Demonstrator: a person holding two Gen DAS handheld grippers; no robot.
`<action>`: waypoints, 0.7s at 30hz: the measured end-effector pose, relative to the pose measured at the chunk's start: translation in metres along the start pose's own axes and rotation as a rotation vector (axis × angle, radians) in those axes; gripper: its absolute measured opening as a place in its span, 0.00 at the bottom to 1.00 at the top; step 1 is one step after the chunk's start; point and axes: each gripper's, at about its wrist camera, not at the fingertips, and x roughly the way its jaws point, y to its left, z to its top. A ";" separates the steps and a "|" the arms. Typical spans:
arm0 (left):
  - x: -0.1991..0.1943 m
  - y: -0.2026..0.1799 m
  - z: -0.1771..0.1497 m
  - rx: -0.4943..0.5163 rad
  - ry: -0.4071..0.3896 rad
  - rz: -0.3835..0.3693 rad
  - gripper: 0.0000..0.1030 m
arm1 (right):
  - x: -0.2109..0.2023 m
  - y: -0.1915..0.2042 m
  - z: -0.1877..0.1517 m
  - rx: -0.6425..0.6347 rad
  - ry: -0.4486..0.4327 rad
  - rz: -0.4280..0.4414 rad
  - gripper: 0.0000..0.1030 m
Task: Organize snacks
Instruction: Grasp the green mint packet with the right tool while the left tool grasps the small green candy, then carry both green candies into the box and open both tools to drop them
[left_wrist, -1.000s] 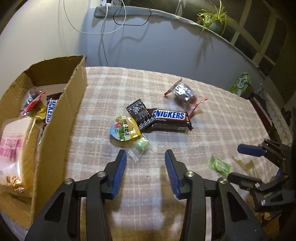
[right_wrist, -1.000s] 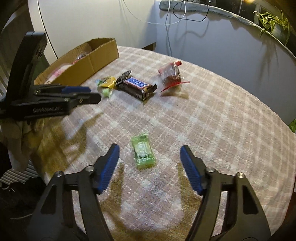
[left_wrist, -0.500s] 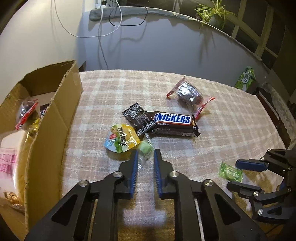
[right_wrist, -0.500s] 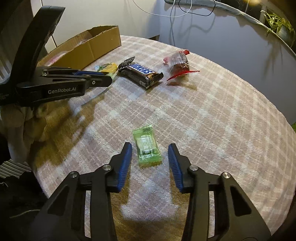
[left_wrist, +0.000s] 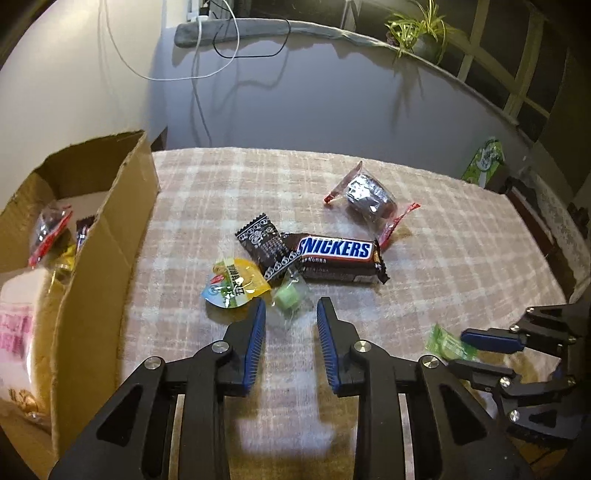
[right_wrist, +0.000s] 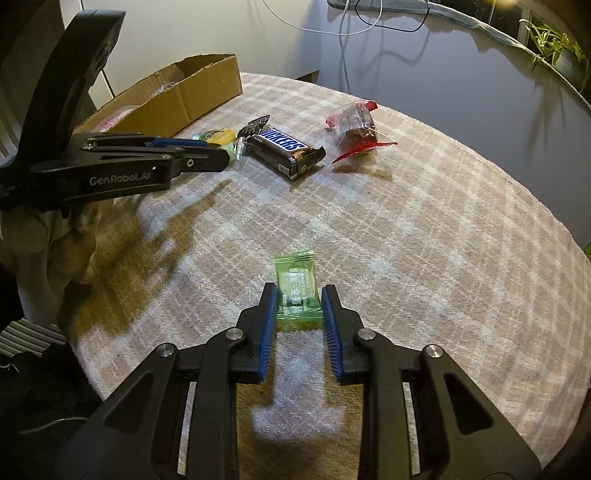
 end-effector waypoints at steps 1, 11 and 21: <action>0.004 -0.001 0.002 -0.001 0.006 0.001 0.26 | 0.000 0.000 0.000 0.000 0.000 0.000 0.25; 0.016 -0.007 0.005 0.014 0.005 0.009 0.16 | 0.002 0.000 0.000 -0.004 -0.005 0.001 0.25; 0.012 -0.009 0.003 0.028 -0.003 -0.001 0.12 | 0.001 -0.001 -0.001 0.008 -0.015 0.005 0.25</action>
